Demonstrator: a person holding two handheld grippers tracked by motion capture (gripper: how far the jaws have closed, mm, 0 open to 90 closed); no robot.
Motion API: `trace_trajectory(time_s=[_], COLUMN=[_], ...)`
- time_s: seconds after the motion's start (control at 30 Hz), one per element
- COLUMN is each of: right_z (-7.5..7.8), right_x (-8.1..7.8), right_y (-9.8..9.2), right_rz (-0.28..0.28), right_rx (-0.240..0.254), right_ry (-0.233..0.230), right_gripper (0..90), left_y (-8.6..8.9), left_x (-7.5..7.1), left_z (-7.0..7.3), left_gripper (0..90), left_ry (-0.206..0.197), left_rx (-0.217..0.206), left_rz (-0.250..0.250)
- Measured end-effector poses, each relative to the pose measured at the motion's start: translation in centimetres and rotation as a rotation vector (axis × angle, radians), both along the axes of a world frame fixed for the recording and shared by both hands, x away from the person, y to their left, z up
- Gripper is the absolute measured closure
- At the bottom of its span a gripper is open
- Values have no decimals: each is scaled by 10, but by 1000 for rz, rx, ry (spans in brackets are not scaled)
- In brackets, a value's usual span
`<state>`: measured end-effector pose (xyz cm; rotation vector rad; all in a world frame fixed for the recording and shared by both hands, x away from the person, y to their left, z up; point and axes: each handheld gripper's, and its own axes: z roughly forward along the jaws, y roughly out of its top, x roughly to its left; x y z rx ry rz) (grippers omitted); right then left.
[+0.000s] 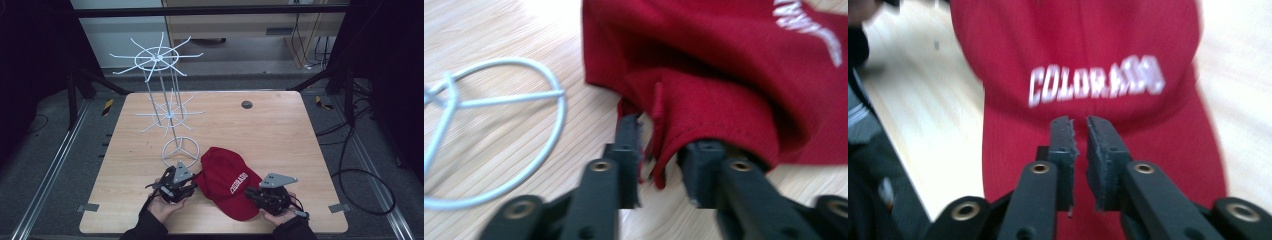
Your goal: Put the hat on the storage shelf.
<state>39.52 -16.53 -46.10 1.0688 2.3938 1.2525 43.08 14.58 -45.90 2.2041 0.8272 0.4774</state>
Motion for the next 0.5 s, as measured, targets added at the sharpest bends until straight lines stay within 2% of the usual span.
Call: trace_trajectory(time_s=[0.07,0.13,0.17,0.27,0.3,0.5], right_z=[6,9,16,23,25,33], right_x=[3,4,10,17,21,41], right_y=[1,2,5,11,15,39], right_rz=[-20,-29,-49,-57,-60,-69], right_rx=[21,36,59,77,78,102], right_ry=[-41,-56,-91,-123,-132,-142], right_gripper=[708,682,582,490,455,326], left_y=[7,12,18,32,32,60], left_x=[-2,-3,-6,-9,-9,-8], left_z=[0,0,0,0,0,5], left_gripper=[573,553,508,484,474,445], left_ry=[2,3,2,3,3,0], left_rx=[1,-1,5,8,8,-16], left_rz=[14,22,29,47,47,109])
